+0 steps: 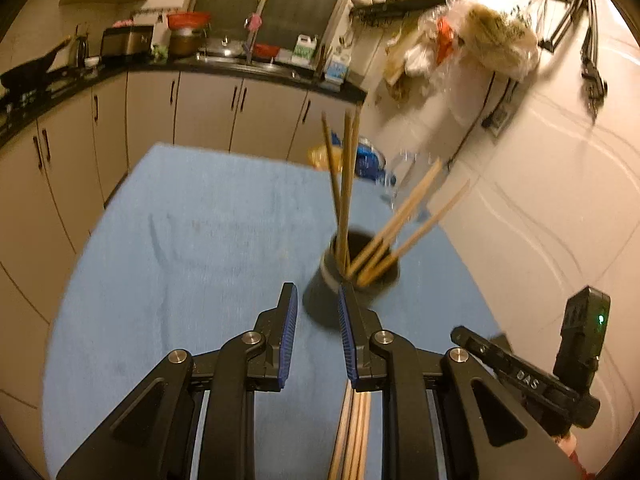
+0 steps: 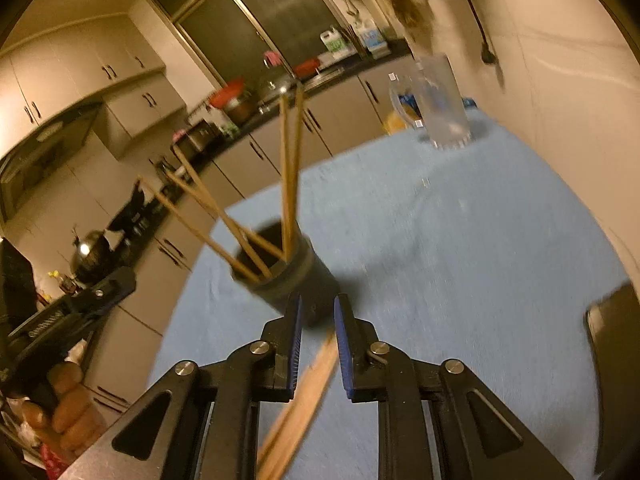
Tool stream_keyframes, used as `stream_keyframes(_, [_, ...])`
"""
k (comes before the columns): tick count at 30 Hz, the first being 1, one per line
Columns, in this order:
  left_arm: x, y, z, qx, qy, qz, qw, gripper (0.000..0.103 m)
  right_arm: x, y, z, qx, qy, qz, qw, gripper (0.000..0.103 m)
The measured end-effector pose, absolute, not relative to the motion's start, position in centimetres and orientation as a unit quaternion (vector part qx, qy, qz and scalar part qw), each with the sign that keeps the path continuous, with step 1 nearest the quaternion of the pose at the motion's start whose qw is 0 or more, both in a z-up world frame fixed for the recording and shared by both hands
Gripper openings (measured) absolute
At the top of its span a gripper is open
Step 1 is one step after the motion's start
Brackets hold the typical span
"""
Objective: Organize utensils
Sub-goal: 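Move both open tools back down toward the chopsticks on the towel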
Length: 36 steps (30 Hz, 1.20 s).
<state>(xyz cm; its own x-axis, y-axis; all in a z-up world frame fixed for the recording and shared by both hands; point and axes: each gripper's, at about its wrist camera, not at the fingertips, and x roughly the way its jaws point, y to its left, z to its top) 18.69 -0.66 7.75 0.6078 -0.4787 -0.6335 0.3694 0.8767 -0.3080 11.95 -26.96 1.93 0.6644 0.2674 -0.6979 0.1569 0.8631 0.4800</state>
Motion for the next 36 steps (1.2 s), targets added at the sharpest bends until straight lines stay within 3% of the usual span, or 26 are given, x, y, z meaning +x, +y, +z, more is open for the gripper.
stream_keyframes(13, [14.3, -3.2, -1.8, -0.020, 0.479, -0.286, 0.830, 0.020, 8.4, -24.4, -3.6, 0.232, 0.458, 0.016, 0.858, 0.018])
stream_keyframes(29, [16.2, -7.9, -4.6, 0.053, 0.500, -0.255, 0.826, 0.020, 8.6, -24.8, -3.2, 0.245, 0.465, 0.027, 0.850, 0.018])
stream_keyframes(36, [17.4, -6.0, -4.6, 0.028, 0.501, -0.207, 0.840, 0.018, 10.2, -23.3, -3.6, 0.236, 0.497, 0.043, 0.834, 0.018])
